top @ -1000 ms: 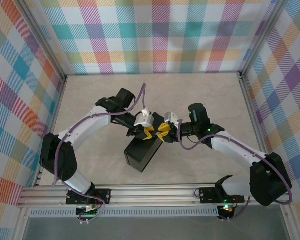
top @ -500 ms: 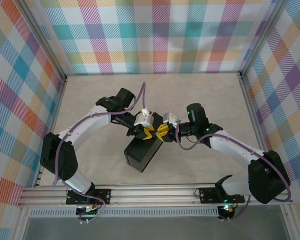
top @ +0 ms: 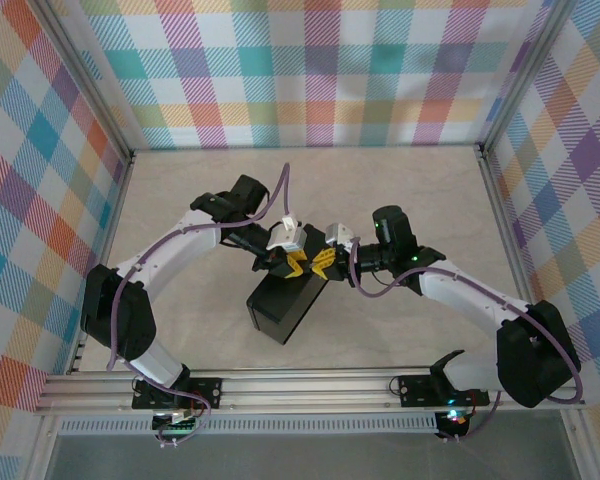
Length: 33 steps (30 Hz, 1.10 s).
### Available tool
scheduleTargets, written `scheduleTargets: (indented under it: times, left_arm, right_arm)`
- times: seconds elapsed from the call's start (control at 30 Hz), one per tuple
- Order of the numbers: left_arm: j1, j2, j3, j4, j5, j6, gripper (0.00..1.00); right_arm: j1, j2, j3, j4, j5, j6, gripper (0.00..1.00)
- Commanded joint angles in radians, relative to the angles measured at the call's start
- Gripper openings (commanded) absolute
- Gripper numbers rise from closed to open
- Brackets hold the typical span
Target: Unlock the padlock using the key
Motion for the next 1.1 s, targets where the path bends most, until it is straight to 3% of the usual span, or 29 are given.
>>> scheduleTargets:
  times: [0.0,0.33,0.37,0.53,0.6,0.83,1.07]
  left_arm:
    - [0.007,0.013,0.009,-0.031,0.013,0.003,0.18]
    - [0.007,0.021,0.023,-0.009,0.013,-0.001,0.18]
    - [0.005,0.022,0.023,-0.012,0.016,0.003,0.17]
    - [0.008,0.023,0.014,-0.037,0.011,0.027,0.17]
    - [0.011,0.022,0.013,-0.054,0.008,0.036,0.17]
    - [0.027,0.029,0.022,-0.082,0.015,0.042,0.18]
    - [0.032,0.034,0.027,-0.092,0.029,0.044,0.17]
  right_arm:
    - [-0.002,0.019,0.057,-0.04,-0.016,0.074,0.04]
    - [0.006,0.021,0.121,-0.197,-0.109,0.193,0.0]
    - [0.008,0.015,0.121,-0.208,-0.1,0.19,0.02]
    - [0.01,-0.026,0.086,-0.202,0.014,0.133,0.31]
    - [0.007,-0.031,0.081,-0.193,0.061,0.107,0.35]
    - [0.004,-0.074,0.012,-0.087,0.077,-0.056,0.43]
    - [0.011,-0.076,0.008,-0.031,0.117,-0.096,0.41]
